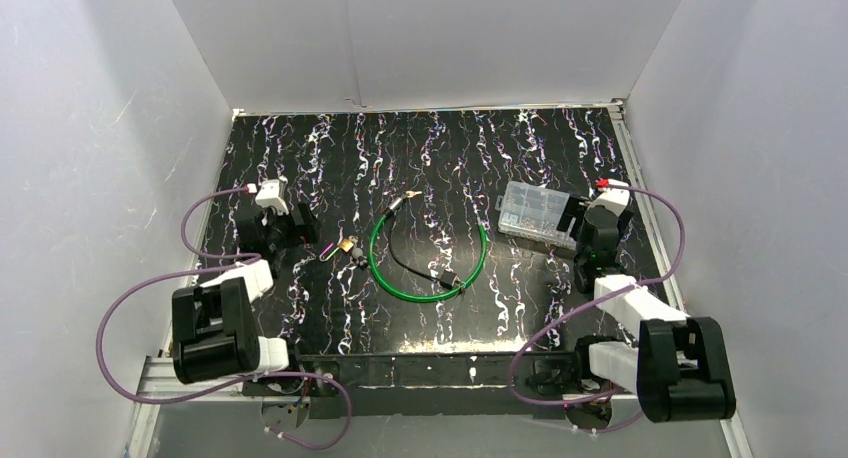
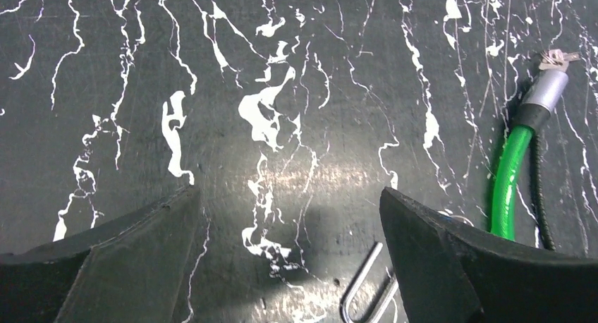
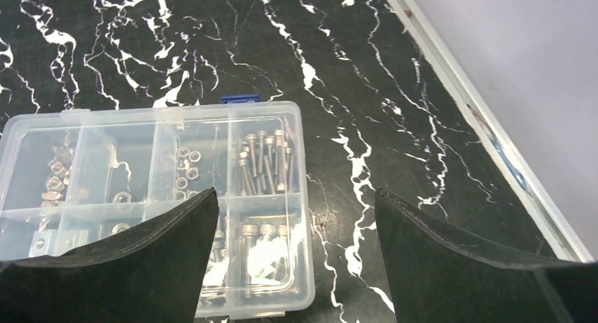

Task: Unlock with the key
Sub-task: Reset both arms

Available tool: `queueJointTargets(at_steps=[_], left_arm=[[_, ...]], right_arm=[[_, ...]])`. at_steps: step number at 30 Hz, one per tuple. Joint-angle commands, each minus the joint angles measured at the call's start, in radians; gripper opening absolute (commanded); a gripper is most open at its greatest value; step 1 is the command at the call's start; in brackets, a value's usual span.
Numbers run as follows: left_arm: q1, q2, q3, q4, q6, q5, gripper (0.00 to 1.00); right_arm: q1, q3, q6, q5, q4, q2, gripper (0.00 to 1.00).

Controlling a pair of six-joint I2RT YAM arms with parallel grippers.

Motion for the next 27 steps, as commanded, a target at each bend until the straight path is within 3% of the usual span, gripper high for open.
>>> queueJointTargets(at_steps=[1,8,12,14,16,18,27], left_arm=[[0.002,0.059,-0.031,0.243,-0.027,-0.015,0.98],[-0.016,0.139,-0.148,0.558,-0.03,0.03,0.98],[-0.132,0.198,-0.185,0.664,0.095,-0.035,0.98],[-0.141,0.162,-0.136,0.515,0.112,-0.065,0.98],[-0.141,0.191,-0.16,0.614,0.092,-0.069,0.98],[-0.141,0.16,-0.142,0.533,0.1,-0.067,0.98],[-0.138,0.178,-0.148,0.568,0.088,-0.078,0.98]], right_arm=[[-0.023,0.004,-0.06,-0.115,0.231,0.081,0.87],[-0.032,-0.037,-0.091,-0.196,0.394,0.189,0.88],[-0.039,-0.064,-0.093,-0.222,0.448,0.197,0.89],[-0.07,-0.081,-0.083,-0.281,0.496,0.232,0.89],[-0.089,-0.049,-0.076,-0.34,0.453,0.244,0.89],[-0.137,-0.042,-0.062,-0.403,0.43,0.243,0.89],[-0.148,-0.067,-0.065,-0.418,0.491,0.242,0.9]])
